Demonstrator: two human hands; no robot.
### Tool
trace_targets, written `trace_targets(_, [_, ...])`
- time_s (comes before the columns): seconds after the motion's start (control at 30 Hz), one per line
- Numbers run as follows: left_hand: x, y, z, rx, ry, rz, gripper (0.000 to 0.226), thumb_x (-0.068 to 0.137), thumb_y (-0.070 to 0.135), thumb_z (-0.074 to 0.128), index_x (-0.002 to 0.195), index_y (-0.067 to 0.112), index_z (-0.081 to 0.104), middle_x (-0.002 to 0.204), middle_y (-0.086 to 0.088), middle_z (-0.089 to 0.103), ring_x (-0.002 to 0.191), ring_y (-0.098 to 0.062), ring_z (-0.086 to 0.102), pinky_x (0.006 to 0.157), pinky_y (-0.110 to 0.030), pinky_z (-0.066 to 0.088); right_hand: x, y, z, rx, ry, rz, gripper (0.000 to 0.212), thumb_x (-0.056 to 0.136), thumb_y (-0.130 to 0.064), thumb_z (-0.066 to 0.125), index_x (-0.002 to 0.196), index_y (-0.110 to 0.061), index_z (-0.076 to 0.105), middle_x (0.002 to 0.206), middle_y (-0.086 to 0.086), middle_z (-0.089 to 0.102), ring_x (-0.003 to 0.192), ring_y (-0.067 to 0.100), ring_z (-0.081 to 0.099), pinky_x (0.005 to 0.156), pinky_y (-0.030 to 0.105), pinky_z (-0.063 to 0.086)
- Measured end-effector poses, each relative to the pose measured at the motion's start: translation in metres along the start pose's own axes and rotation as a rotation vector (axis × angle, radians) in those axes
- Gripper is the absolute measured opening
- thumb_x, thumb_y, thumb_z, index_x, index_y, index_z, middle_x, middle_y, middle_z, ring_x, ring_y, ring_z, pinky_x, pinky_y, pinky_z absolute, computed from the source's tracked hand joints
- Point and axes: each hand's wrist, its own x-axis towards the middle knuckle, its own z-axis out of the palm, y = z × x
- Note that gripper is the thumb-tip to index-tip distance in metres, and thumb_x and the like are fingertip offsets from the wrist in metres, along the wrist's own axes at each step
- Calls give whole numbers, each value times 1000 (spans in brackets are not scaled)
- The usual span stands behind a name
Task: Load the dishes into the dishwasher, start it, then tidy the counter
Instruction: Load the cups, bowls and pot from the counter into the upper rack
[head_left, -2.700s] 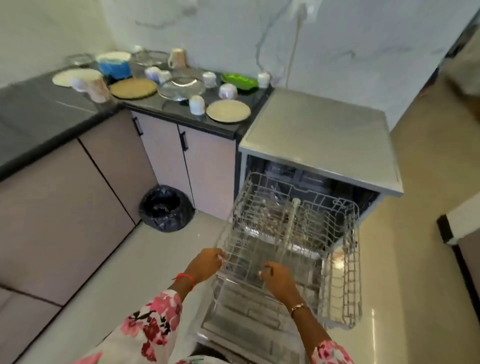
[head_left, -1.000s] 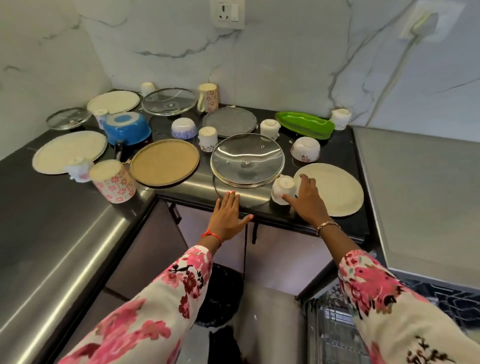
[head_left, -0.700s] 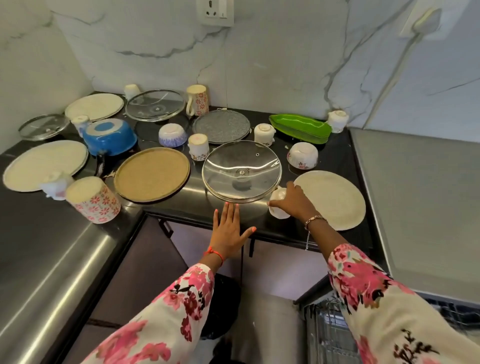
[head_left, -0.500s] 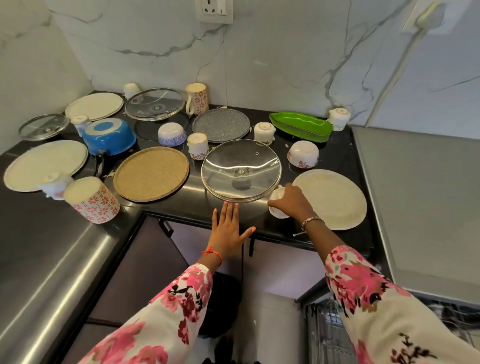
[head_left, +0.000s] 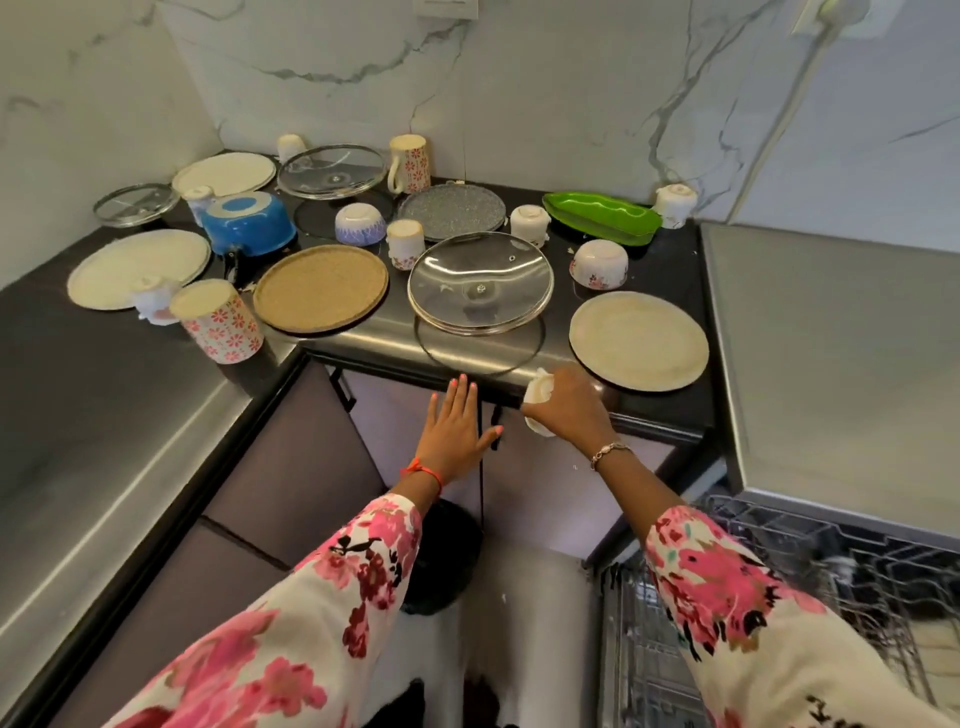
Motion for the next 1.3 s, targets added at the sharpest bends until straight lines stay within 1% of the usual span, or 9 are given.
trace_targets(0.23, [-128, 34, 46, -40, -88, 39, 74, 97, 51, 28, 149, 8, -2, 158, -9, -8, 145, -21, -11, 116, -40, -10, -131, 37, 19, -30, -58, 132, 65, 75, -31, 72, 130, -11, 44, 132, 15, 44, 117, 33, 50, 93, 37, 44])
trace_targets(0.47, [-276, 86, 111, -76, -116, 90, 73, 96, 52, 32, 149, 8, 9, 158, -8, 1, 146, -21, -6, 116, -40, -9, -303, 103, 41, -42, -110, 218, 62, 71, -26, 75, 126, -10, 52, 125, 17, 56, 115, 34, 54, 93, 38, 47])
trace_targets(0.63, [-366, 138, 148, -92, -202, 188, 83, 85, 64, 17, 147, 9, 19, 156, -8, 13, 146, -23, 3, 117, -41, -2, -420, 154, 44, 21, -136, 338, 53, 70, -23, 76, 117, -7, 59, 117, 15, 62, 109, 30, 58, 87, 32, 46])
trace_targets(0.7, [-392, 157, 162, -39, -225, 257, 85, 83, 65, 12, 146, 9, 21, 156, -8, 16, 146, -23, 6, 117, -41, 1, -457, 178, 43, 55, -141, 390, 52, 69, -21, 75, 117, -10, 59, 115, 12, 62, 107, 29, 59, 88, 35, 50])
trace_targets(0.77, [-411, 173, 175, -20, -237, 281, 78, 88, 61, 18, 146, 9, 21, 155, -8, 17, 145, -23, 7, 116, -41, 3, -485, 199, 41, 41, -157, 422, 56, 69, -22, 76, 120, -12, 56, 119, 12, 60, 109, 30, 58, 89, 37, 49])
trace_targets(0.87, [-433, 202, 194, -15, -295, 328, 82, 86, 63, 14, 147, 9, 17, 157, -7, 13, 146, -22, 4, 117, -39, 1, -521, 234, 31, 49, -150, 473, 61, 70, -20, 76, 126, -14, 53, 125, 14, 55, 114, 31, 54, 93, 39, 46])
trace_targets(0.97, [-442, 232, 215, 0, -338, 356, 67, 97, 46, 34, 148, 8, 12, 157, -7, 8, 146, -21, 1, 116, -37, -3, -546, 272, 21, 47, -140, 535, 67, 71, -22, 76, 132, -19, 47, 129, 15, 49, 118, 32, 50, 96, 39, 44])
trace_targets(1.1, [-440, 280, 234, -37, -360, 381, 65, 97, 41, 40, 147, 8, 15, 157, -8, 8, 146, -21, 0, 116, -37, -5, -560, 320, 0, 47, -147, 573, 74, 71, -26, 76, 135, -19, 40, 130, 16, 46, 120, 33, 48, 96, 41, 44])
trace_targets(1.3, [-419, 350, 265, -39, -396, 358, 65, 98, 41, 37, 148, 8, 12, 157, -8, 8, 146, -21, 0, 118, -39, -4, -546, 396, -41, 72, -160, 518, 67, 69, -19, 77, 129, -19, 47, 123, 16, 48, 116, 35, 48, 94, 43, 46])
